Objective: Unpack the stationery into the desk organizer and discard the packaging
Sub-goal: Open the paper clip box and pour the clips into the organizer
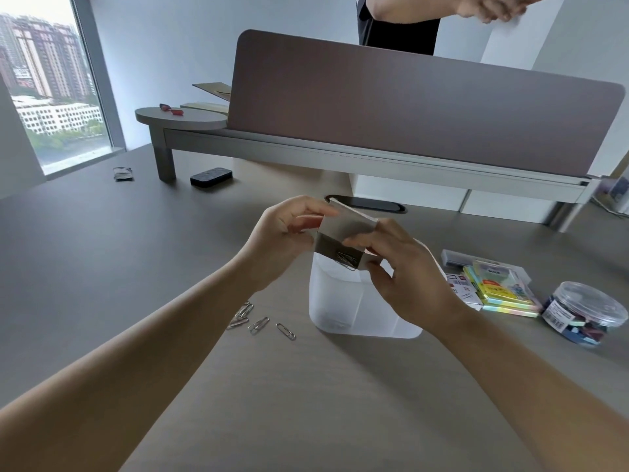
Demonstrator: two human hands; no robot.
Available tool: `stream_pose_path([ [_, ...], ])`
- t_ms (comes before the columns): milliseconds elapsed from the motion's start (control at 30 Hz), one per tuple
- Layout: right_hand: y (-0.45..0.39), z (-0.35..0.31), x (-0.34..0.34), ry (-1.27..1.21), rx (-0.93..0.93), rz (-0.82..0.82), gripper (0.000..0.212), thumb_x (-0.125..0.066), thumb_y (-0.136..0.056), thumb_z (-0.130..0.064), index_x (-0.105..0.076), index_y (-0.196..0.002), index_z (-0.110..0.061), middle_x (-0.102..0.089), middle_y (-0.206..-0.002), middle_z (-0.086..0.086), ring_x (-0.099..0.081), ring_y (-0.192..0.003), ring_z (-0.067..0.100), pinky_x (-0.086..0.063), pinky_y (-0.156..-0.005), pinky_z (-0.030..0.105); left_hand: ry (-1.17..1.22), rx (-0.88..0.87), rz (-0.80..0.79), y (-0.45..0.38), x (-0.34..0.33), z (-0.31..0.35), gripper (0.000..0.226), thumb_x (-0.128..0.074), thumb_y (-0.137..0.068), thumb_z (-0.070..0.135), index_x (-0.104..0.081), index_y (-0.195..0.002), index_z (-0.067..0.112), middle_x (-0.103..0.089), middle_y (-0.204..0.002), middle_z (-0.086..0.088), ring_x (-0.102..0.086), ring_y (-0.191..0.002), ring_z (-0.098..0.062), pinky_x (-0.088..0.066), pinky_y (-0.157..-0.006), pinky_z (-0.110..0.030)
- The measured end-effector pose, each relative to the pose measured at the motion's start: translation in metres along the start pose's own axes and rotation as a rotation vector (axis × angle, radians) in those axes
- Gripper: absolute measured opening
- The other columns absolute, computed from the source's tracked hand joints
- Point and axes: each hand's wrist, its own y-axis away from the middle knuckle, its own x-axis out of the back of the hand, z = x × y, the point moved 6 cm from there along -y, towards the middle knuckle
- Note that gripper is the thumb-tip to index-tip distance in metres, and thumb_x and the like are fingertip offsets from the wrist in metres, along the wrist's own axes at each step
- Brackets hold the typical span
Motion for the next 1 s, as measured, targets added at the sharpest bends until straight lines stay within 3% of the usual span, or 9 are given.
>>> stream_pose_path([
  [100, -0.001, -0.004, 0.002, 0.051, 0.050, 0.037, 0.045, -0.051, -0.071, 0.009, -0.049, -0.101, -0.023, -0.062, -0.098, 0.016, -0.046, -0.080, 0.009, -0.028, -0.077, -0.008, -0.066, -0.010, -0.008, 0.000, 0.001, 0.002, 0.045, -0.042, -0.056, -0.011, -0.058, -0.077, 0.026, -0.067, -0.077, 0.023, -0.061, -0.079, 0.008, -0.044, -0.068, -0.007],
  [267, -0.001, -0.003, -0.003, 0.031, 0.039, 0.002, 0.047, -0.051, -0.070, 0.009, -0.049, -0.103, -0.025, -0.061, -0.100, 0.015, -0.047, -0.081, 0.010, -0.033, -0.075, -0.001, -0.105, -0.026, 0.000, 0.002, 0.000, 0.004, 0.046, -0.039, -0.054, -0.007, -0.057, -0.077, 0.028, -0.059, -0.091, 0.011, -0.061, -0.085, 0.005, -0.044, -0.075, -0.007],
  [400, -0.001, 0.004, -0.001, -0.135, -0.123, -0.027, 0.042, -0.051, -0.076, 0.004, -0.058, -0.107, -0.024, -0.051, -0.106, 0.001, -0.046, -0.087, 0.000, -0.038, -0.083, 0.001, -0.097, 0.020, -0.015, -0.003, 0.000, 0.004, 0.054, -0.045, -0.068, -0.022, -0.057, -0.087, 0.027, -0.058, -0.091, 0.009, -0.058, -0.087, -0.003, -0.046, -0.066, -0.007],
  [500, -0.008, 0.006, 0.005, -0.362, -0.279, -0.006, 0.046, -0.052, -0.080, 0.008, -0.052, -0.101, -0.033, -0.054, -0.108, -0.007, -0.052, -0.102, 0.007, -0.047, -0.088, 0.014, -0.046, 0.088, -0.034, -0.005, 0.006, 0.005, 0.048, -0.054, -0.064, -0.009, -0.057, -0.094, 0.028, -0.058, -0.095, 0.004, -0.056, -0.086, -0.008, -0.048, -0.065, -0.012],
  [567, -0.014, 0.002, 0.010, -0.448, -0.331, 0.014, 0.044, -0.051, -0.082, 0.006, -0.053, -0.096, -0.036, -0.059, -0.098, -0.016, -0.057, -0.098, 0.004, -0.048, -0.083, 0.011, -0.019, 0.159, -0.041, -0.001, 0.012, 0.007, 0.046, -0.053, -0.062, -0.004, -0.059, -0.094, 0.028, -0.056, -0.096, 0.000, -0.053, -0.083, -0.012, -0.047, -0.065, -0.017],
  [667, -0.022, -0.011, 0.008, -0.470, -0.348, 0.008, 0.035, -0.050, -0.084, 0.001, -0.054, -0.100, -0.030, -0.056, -0.091, -0.021, -0.056, -0.087, 0.000, -0.044, -0.074, 0.003, 0.031, 0.254, -0.035, 0.013, 0.023, 0.012, 0.048, -0.048, -0.076, -0.018, -0.056, -0.106, 0.019, -0.051, -0.091, -0.001, -0.052, -0.078, -0.012, -0.051, -0.062, -0.017],
  [800, -0.025, -0.041, -0.008, -0.380, -0.313, -0.040, 0.033, -0.051, -0.086, -0.009, -0.052, -0.118, -0.017, -0.052, -0.106, -0.008, -0.051, -0.097, 0.006, -0.038, -0.074, 0.000, 0.073, 0.388, 0.120, 0.048, 0.054, 0.015, 0.047, -0.044, -0.079, -0.019, -0.047, -0.121, 0.002, -0.053, -0.091, -0.006, -0.056, -0.082, -0.018, -0.056, -0.063, -0.020],
  [900, -0.011, -0.063, -0.025, -0.326, -0.250, -0.054, 0.034, -0.054, -0.084, -0.009, -0.053, -0.118, -0.012, -0.051, -0.105, -0.005, -0.053, -0.099, 0.016, -0.038, -0.081, 0.009, 0.057, 0.460, 0.271, 0.083, 0.081, 0.008, 0.044, -0.045, -0.079, -0.017, -0.045, -0.121, -0.003, -0.051, -0.097, -0.012, -0.057, -0.081, -0.020, -0.055, -0.061, -0.020],
  [1000, 0.011, -0.075, -0.053, -0.286, -0.194, -0.144, 0.032, -0.056, -0.083, -0.006, -0.057, -0.115, -0.010, -0.058, -0.111, 0.002, -0.052, -0.099, 0.012, -0.035, -0.080, 0.005, -0.038, 0.517, 0.383, 0.115, 0.103, -0.008, 0.045, -0.050, -0.081, -0.011, -0.041, -0.125, -0.005, -0.050, -0.100, -0.014, -0.056, -0.087, -0.023, -0.054, -0.062, -0.017],
])
